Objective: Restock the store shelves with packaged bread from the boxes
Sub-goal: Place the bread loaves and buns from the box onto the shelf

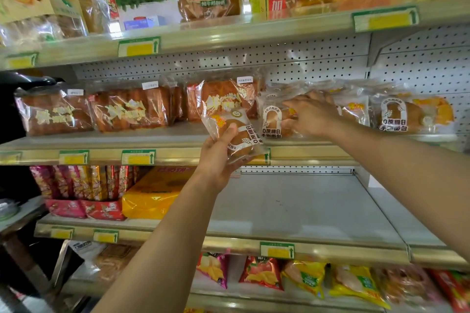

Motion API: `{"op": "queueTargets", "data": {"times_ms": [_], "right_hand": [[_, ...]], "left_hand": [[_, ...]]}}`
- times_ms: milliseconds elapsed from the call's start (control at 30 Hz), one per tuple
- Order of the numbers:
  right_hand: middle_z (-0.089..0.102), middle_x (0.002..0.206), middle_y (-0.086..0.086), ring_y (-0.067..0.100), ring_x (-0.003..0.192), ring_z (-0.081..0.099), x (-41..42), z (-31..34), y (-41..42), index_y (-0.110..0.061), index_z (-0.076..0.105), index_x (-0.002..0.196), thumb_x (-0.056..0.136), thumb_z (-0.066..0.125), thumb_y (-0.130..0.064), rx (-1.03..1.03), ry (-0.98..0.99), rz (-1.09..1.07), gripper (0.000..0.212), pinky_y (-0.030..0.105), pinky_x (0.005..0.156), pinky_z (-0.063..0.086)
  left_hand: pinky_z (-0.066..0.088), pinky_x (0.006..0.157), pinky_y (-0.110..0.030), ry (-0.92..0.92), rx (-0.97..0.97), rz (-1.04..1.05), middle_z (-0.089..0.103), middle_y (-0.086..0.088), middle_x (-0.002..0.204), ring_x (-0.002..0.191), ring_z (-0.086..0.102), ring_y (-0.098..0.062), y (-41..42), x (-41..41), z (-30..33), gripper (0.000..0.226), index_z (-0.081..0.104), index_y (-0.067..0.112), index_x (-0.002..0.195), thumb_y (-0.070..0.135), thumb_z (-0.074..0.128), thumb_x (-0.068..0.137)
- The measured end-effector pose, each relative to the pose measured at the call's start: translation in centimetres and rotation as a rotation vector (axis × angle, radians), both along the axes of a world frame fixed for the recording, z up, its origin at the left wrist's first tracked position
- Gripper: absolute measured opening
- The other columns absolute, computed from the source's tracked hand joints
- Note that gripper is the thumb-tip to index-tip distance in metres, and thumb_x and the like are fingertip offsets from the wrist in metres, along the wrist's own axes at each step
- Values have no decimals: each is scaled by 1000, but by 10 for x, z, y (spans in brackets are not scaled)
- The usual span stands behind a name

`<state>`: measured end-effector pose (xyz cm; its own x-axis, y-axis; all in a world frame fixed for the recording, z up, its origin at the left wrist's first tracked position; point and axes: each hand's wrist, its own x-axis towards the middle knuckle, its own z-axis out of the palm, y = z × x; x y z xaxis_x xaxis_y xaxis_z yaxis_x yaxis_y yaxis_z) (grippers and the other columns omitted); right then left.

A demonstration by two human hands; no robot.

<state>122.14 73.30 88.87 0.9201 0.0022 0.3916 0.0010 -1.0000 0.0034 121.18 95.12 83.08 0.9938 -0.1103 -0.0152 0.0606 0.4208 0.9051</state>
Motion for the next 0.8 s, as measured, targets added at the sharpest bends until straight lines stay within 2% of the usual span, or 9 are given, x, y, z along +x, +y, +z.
{"op": "queueTargets", "data": {"times_ms": [167, 300, 367, 433, 533, 600, 667, 733, 800], "right_hand": [[27, 158, 2, 24, 146, 14, 3, 0, -4, -33, 23, 152, 90, 57, -54, 41, 11, 25, 74, 56, 119, 7], [27, 157, 4, 24, 145, 16, -3, -2, -6, -26, 21, 153, 89, 60, -50, 101, -75, 48, 78, 52, 119, 10], [37, 151, 6, 24, 139, 25, -10, -1, -6, -21, 30, 150, 92, 58, -43, 152, -214, 103, 68, 46, 117, 17], [51, 140, 5, 23, 129, 38, -19, 0, -5, -19, 44, 142, 95, 57, -34, 210, -383, 166, 51, 39, 108, 26], [56, 133, 0, 19, 121, 44, -32, 4, 0, -21, 50, 135, 93, 59, -30, 234, -488, 242, 44, 35, 98, 30], [48, 140, -1, 18, 127, 39, -42, 7, 1, -24, 43, 141, 86, 68, -32, 278, -370, 352, 61, 42, 106, 32], [37, 149, -5, 15, 133, 34, -57, 8, -1, -34, 31, 148, 75, 79, -37, 361, -117, 449, 87, 41, 109, 33], [29, 155, -9, 10, 133, 34, -70, 4, -5, -44, 20, 149, 68, 86, -37, 417, 117, 489, 105, 28, 104, 36], [28, 154, -9, 10, 134, 34, -78, -4, -13, -45, 18, 149, 63, 89, -38, 270, 164, 456, 112, 32, 107, 35]], "left_hand": [[58, 85, -53, -13, -13, -64, 71, -16, 114, 97, 72, -35, -2, 4, 3, 51, 55, 10, 130, 32, 72, 88], [57, 88, -51, -89, 36, -113, 74, -11, 111, 101, 72, -33, -6, 2, 5, 39, 60, 15, 126, 30, 69, 91], [55, 92, -51, -128, 81, -128, 74, -9, 111, 103, 71, -31, -7, 1, 6, 35, 61, 19, 123, 30, 68, 91], [55, 92, -48, -153, 122, -133, 74, -8, 113, 104, 71, -28, -8, 0, 7, 37, 62, 20, 122, 32, 70, 88], [53, 95, -55, -192, 170, -166, 73, -10, 113, 100, 71, -28, -14, -4, 11, 58, 64, 14, 124, 33, 80, 72], [52, 96, -57, -220, 293, -161, 75, -11, 108, 95, 72, -30, -17, -7, 15, 69, 62, 10, 122, 32, 88, 63], [57, 89, -50, -266, 508, -173, 76, -10, 97, 90, 73, -31, -22, -10, 17, 77, 61, 8, 119, 34, 93, 54], [61, 67, -39, -309, 680, -229, 77, -7, 84, 75, 74, -24, -29, -14, 20, 71, 63, 9, 111, 36, 93, 52], [51, 48, -24, -336, 755, -278, 75, -4, 78, 58, 69, -11, -40, -20, 23, 51, 64, 11, 102, 31, 88, 62]]}}
